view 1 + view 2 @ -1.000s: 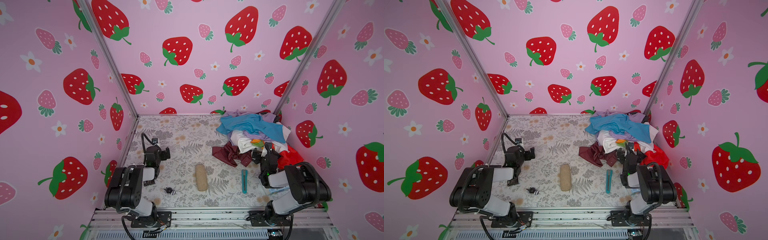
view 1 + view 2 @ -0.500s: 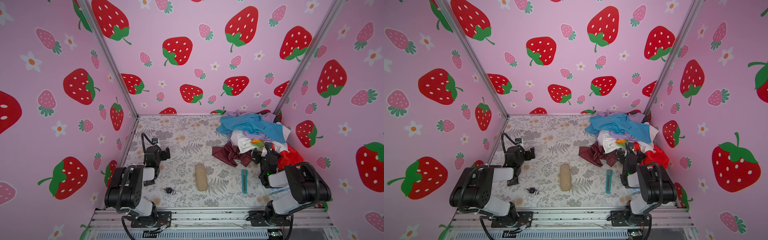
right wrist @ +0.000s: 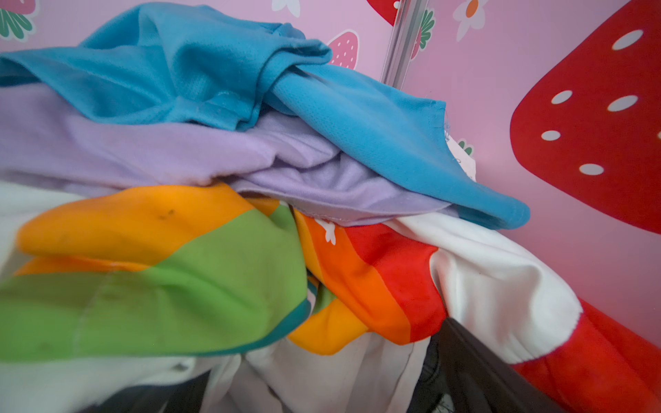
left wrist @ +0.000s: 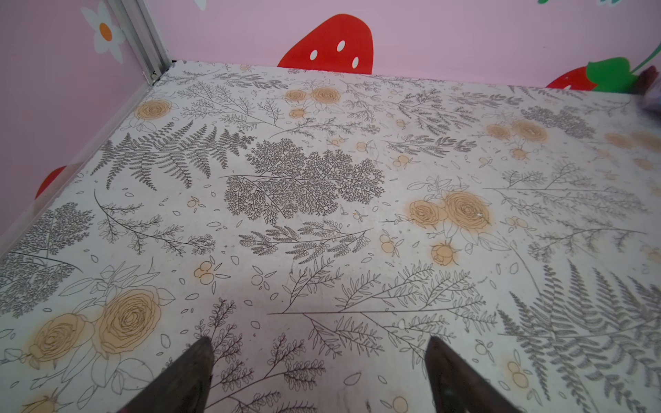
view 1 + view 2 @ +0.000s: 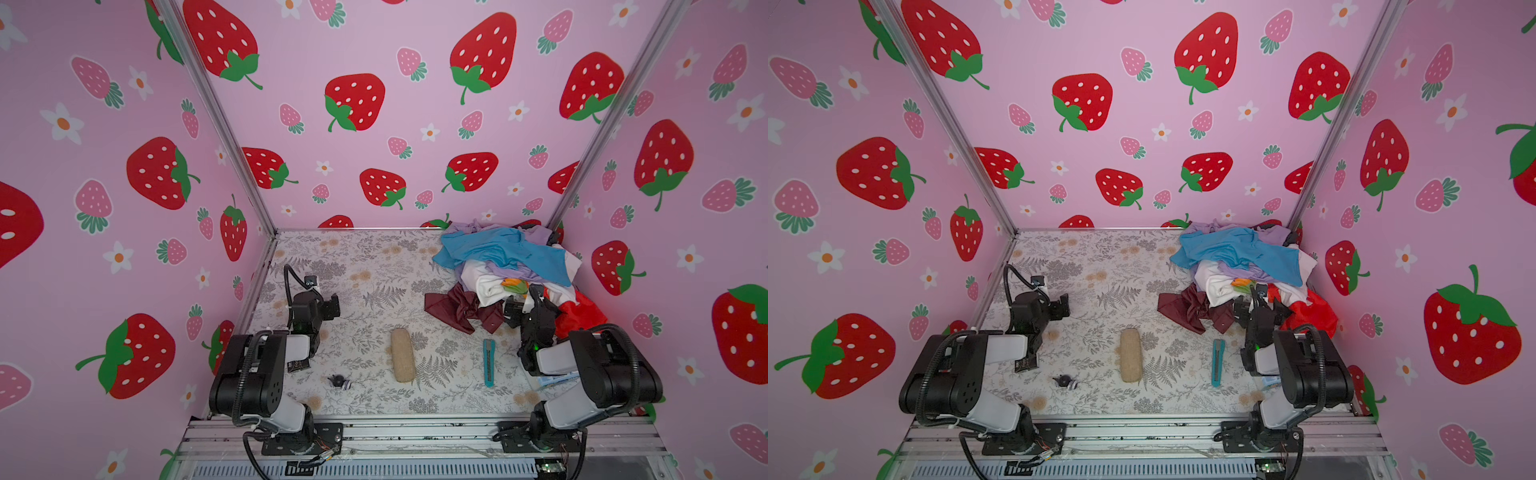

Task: Pick out a specific cloth from the pile
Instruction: 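Raise both arms and move the right gripper over the clothes pile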

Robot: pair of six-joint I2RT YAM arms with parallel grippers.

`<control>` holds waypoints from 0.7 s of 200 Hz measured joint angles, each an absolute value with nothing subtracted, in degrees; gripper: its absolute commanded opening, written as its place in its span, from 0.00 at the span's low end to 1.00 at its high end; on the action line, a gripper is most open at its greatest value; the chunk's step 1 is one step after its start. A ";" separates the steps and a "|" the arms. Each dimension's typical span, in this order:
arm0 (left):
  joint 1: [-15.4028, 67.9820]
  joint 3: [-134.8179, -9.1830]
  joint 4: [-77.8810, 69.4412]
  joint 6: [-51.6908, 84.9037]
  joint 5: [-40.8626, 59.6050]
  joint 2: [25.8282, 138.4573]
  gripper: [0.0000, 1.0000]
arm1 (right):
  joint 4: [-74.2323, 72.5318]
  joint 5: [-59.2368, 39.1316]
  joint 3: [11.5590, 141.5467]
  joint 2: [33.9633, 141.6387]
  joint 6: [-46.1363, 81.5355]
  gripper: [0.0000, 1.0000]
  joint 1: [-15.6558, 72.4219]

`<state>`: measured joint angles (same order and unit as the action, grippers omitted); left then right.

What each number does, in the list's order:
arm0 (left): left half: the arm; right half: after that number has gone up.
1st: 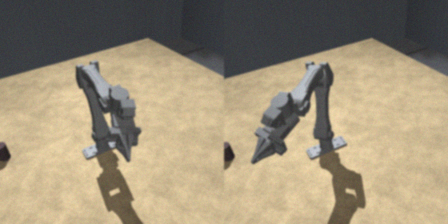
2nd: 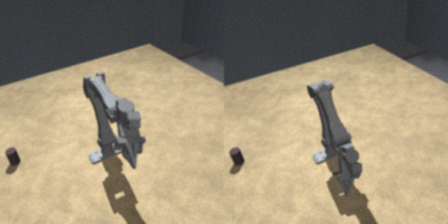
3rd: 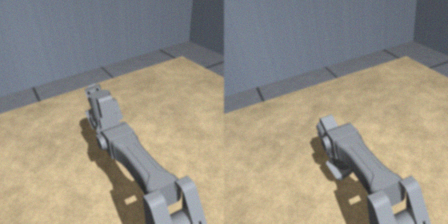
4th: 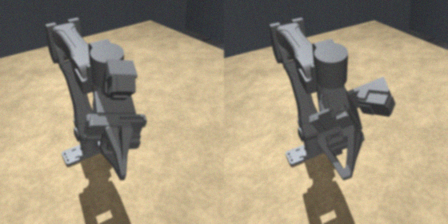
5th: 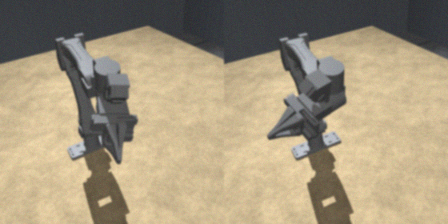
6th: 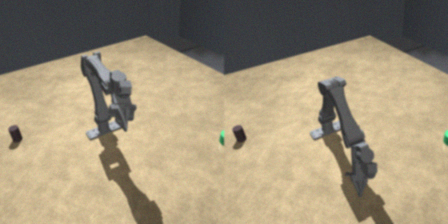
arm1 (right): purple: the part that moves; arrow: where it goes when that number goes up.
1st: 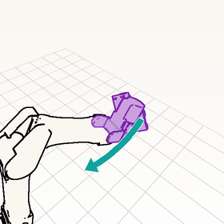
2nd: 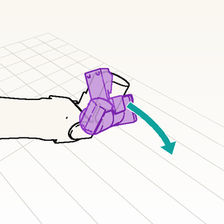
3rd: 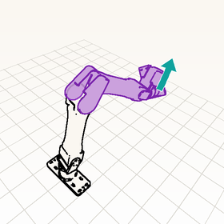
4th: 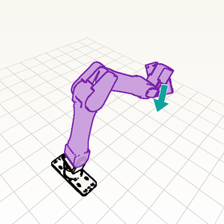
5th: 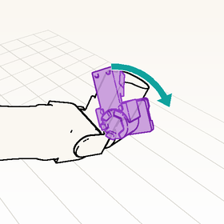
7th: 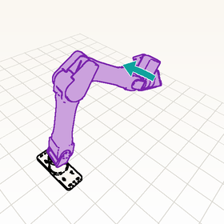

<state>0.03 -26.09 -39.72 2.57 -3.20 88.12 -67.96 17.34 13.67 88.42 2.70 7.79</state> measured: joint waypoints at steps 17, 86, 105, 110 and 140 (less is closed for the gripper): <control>0.03 -32.40 -28.99 2.66 -4.21 86.78 0.81 | -63.29 18.00 14.09 82.32 2.68 1.00 8.05; 0.08 -55.66 -0.69 4.16 -1.56 75.61 0.83 | -28.82 20.78 31.18 60.38 6.00 1.00 10.55; 0.14 -59.92 6.59 4.82 3.42 76.36 0.83 | -19.16 20.32 36.16 59.59 7.16 0.97 11.64; 0.16 -61.14 8.27 4.97 5.13 76.88 0.83 | -16.78 19.97 37.54 60.01 7.44 0.96 11.79; 0.27 -68.14 15.31 7.22 16.27 81.84 0.77 | -1.65 17.37 53.21 70.59 8.23 0.86 11.99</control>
<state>0.27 -68.14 15.31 7.22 16.27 81.84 -1.65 17.37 53.21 70.59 8.23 11.99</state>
